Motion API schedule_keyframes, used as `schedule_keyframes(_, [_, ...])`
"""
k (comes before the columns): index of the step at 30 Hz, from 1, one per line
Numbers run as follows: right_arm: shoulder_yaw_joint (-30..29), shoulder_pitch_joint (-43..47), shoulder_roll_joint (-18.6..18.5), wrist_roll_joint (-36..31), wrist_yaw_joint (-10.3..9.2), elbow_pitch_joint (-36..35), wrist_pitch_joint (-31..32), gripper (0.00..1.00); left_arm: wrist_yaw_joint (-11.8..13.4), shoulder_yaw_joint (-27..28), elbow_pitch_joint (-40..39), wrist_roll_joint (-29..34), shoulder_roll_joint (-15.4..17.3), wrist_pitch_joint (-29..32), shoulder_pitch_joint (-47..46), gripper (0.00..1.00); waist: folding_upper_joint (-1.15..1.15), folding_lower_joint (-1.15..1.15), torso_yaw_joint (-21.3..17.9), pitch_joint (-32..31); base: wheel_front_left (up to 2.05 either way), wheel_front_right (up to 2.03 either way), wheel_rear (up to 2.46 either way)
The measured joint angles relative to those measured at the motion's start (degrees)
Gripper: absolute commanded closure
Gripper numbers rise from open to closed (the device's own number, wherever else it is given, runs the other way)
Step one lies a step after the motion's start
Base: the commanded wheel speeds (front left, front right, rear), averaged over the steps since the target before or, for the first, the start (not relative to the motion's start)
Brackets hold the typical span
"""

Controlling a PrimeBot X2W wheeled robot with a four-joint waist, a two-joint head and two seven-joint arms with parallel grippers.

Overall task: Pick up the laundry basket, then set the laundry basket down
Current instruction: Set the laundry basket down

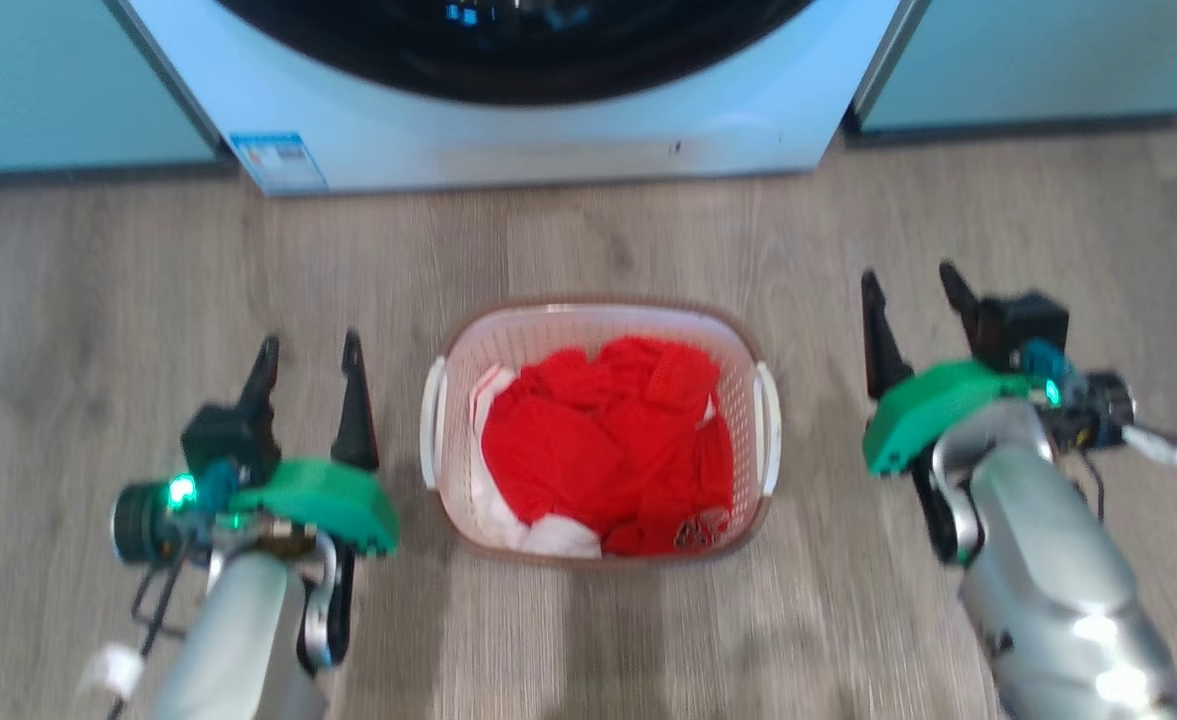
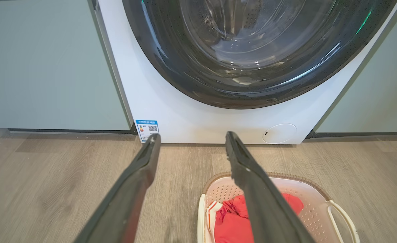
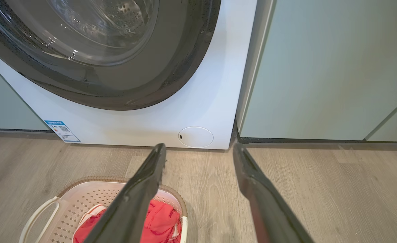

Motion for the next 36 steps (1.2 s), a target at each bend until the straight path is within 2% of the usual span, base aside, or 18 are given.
schedule_keyframes(5, [-0.2, 8.3, 0.3, -0.8, 0.00, -7.4, 0.0, 0.00, -1.0, 2.7, -6.5, 2.8, -1.0, 0.0, 8.3, 0.00, 0.00, 0.00, -0.3, -6.0, 0.00, 0.00, 0.00])
schedule_keyframes(18, [-1.4, 21.5, 0.5, -2.0, -0.01, -17.6, 0.0, 0.00, -1.8, 6.5, -13.9, 4.2, -1.2, 0.0, 21.0, 0.00, 0.00, 0.00, -1.4, -14.6, 0.00, 0.00, 0.00])
schedule_keyframes(27, [-2.4, 25.9, 0.9, -2.1, -0.01, -21.2, 0.0, 0.00, -2.4, 8.2, -16.6, 4.0, -1.2, 0.0, 24.6, 0.00, 0.00, 0.00, -1.9, -17.0, 0.00, 0.00, 0.00])
schedule_keyframes(36, [-2.8, 27.0, 0.9, -2.1, -0.01, -21.9, 0.0, 0.00, -2.3, 8.4, -16.7, 4.0, -1.3, 0.0, 25.6, 0.00, 0.00, 0.00, -2.0, -18.2, 0.00, 0.00, 0.00])
